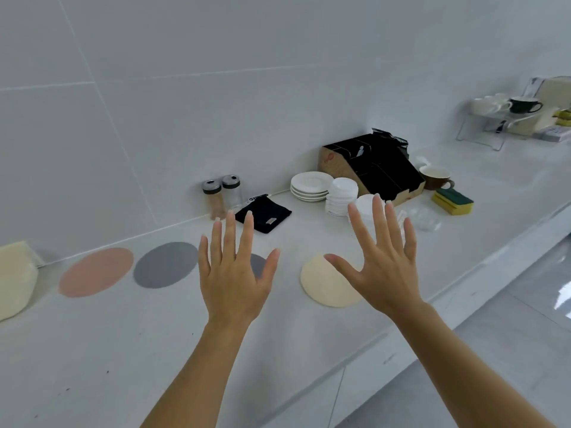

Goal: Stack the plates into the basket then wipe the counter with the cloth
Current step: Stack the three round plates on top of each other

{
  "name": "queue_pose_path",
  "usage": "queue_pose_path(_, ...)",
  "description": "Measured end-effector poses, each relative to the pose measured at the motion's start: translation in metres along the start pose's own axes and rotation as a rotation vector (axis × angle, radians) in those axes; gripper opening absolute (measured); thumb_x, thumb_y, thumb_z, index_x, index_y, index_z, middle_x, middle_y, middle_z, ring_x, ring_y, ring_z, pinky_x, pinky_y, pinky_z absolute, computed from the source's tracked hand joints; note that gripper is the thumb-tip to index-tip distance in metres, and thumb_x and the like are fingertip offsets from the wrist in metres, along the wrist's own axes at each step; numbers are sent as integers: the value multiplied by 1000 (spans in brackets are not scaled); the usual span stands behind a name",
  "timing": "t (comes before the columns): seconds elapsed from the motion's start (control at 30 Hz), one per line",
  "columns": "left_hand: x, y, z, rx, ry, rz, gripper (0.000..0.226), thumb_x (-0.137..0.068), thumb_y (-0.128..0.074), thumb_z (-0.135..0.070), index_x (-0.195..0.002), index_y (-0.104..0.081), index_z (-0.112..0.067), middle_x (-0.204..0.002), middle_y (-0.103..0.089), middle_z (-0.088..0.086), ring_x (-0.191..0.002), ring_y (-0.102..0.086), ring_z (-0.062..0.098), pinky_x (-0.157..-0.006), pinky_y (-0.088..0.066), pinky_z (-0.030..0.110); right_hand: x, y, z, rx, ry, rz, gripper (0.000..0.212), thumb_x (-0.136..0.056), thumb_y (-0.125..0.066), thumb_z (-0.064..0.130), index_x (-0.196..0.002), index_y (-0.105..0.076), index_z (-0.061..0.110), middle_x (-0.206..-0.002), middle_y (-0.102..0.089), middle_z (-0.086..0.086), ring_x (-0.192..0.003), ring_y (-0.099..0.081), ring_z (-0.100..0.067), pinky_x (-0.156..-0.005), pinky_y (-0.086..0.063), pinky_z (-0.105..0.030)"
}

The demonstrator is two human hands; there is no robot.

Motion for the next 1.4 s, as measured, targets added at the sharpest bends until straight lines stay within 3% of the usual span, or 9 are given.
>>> queue_pose_path(0.37, -19, -96, -23, -159, -54, 113, 67, -88, -29, -59, -144, -29, -22, -149, -35, 10, -137, -32, 29, -112, -10, 44, -51, -84, -59, -54, 13, 152, 78, -78, -26, 73, -143, -6, 35, -155, -17, -13, -143, -15, -29, -114, -7, -48)
queue_pose_path(0.63, -3, -159, -48, -240, 86, 201, 64, -89, -32, -58, -142, -31, -22, -147, -39, 9, -137, -33, 28, -114, -11, 45, -67, -155, -98, -117, 158, 312, 78, -77, -27, 73, -142, -8, 36, -155, -19, -11, -142, -18, -29, -114, -11, -48)
queue_pose_path(0.73, 5, -175, -56, -276, 100, 283, 57, -88, -37, -53, -125, -55, -14, -136, -54, 10, -130, -43, 30, -111, -13, 45, -66, -176, -111, -162, 145, 423, 76, -79, -40, 67, -142, -30, 25, -151, -30, -11, -140, -25, -27, -112, -14, -44)
queue_pose_path(0.83, 9, -187, -58, -264, 255, 498, 50, -86, -44, -51, -107, -62, -10, -113, -63, 8, -110, -52, 28, -99, -30, 41, -58, -203, -126, -299, -38, 689, 58, -84, -54, 51, -125, -48, 11, -131, -52, -8, -120, -46, -27, -99, -33, -39)
queue_pose_path(0.93, 19, -202, -55, -112, 585, 743, 58, -80, -56, -53, -113, -46, -6, -112, -55, 11, -105, -49, 29, -88, -40, 37, -45, -220, -136, -332, -279, 958, 47, -83, -59, 39, -114, -46, 6, -115, -53, -11, -105, -51, -30, -78, -41, -35)
queue_pose_path(1.07, 33, -213, -62, 198, 989, 808, 70, -72, -74, -29, -120, -29, -4, -116, -47, 16, -106, -51, 34, -74, -46, 37, -40, -232, -135, -273, -382, 1050, 37, -81, -63, 33, -92, -38, 7, -84, -48, -5, -80, -51, -27, -68, -39, -34)
queue_pose_path(1.17, 37, -219, -57, 264, 1050, 846, 53, -75, -71, -23, -112, -41, -2, -106, -57, 12, -99, -58, 32, -73, -48, 37, -34, -240, -130, -320, -413, 1108, 34, -84, -61, 27, -99, -41, 4, -89, -52, -8, -82, -52, -28, -69, -41, -33)
queue_pose_path(1.3, 35, -222, -54, 428, 1060, 861, 25, -82, -56, -17, -100, -57, 0, -106, -64, 16, -98, -61, 33, -84, -50, 40, -34, -243, -125, -354, -404, 1092, 41, -87, -58, 24, -113, -39, -2, -117, -50, -19, -110, -49, -36, -87, -44, -42)
queue_pose_path(1.4, 30, -218, -56, 569, 1043, 762, 17, -83, -50, -12, -92, -57, 0, -100, -64, 20, -93, -62, 38, -81, -55, 48, -33, -241, -117, -452, -437, 1040, 31, -90, -53, 16, -111, -38, 0, -105, -51, -15, -99, -52, -34, -82, -47, -42)
Point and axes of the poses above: each hand's wrist, its own x-axis away from the middle knuckle, its own y-axis out of the back of the hand, z = x × y, the point moved 6 cm from there along -x, towards the middle knuckle
